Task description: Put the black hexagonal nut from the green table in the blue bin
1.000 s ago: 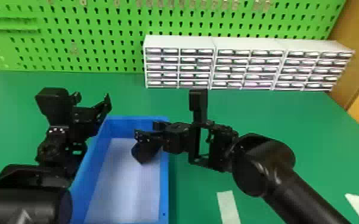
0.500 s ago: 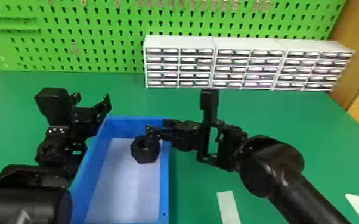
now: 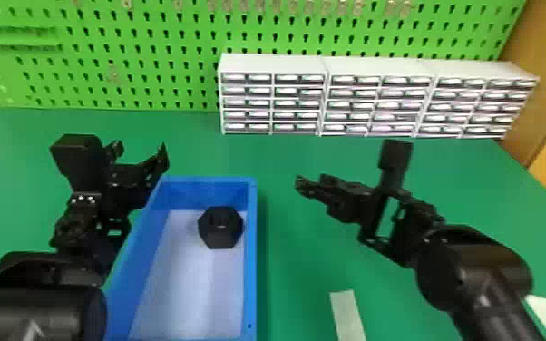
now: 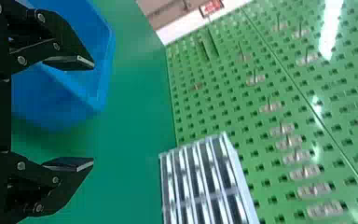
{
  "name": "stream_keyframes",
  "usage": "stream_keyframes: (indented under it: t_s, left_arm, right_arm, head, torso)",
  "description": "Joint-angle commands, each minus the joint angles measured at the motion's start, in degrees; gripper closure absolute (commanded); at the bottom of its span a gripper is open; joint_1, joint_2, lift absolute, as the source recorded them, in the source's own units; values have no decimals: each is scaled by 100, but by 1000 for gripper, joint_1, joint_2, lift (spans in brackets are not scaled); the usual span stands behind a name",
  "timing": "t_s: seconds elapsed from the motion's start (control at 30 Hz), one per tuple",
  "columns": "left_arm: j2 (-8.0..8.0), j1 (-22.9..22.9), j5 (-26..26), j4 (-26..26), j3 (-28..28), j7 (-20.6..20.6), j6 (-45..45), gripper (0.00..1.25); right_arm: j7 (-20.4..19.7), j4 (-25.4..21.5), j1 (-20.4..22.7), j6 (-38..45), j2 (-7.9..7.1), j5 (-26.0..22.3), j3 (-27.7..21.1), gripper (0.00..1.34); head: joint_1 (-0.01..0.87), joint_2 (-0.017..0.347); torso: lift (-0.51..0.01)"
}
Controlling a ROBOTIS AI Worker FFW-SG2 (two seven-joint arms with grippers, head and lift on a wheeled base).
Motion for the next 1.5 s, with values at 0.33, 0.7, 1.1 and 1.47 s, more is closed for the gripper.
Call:
stream_keyframes:
  t_s: [0.33,0.7,1.1,1.47]
  left_arm:
    - [0,-25,76,0,182,-178,8,456]
    - [0,-25,182,0,323,-196,-1,456]
    - [-9,-17,331,0,411,-196,-1,456]
    - [-9,-8,674,123,402,-196,-1,456]
  right_arm:
    - [0,-545,797,226,324,657,-1877,527]
    - [290,-676,1034,191,508,639,-2747,527]
    - [554,-676,1043,-108,561,788,-3362,527]
    - [686,-527,1008,-99,579,701,-3485,527]
  head:
    - [691,9]
    - [691,9]
    - [691,9]
    - [691,9]
  torso:
    - [-97]
    - [-97]
    - [-97]
    - [-97]
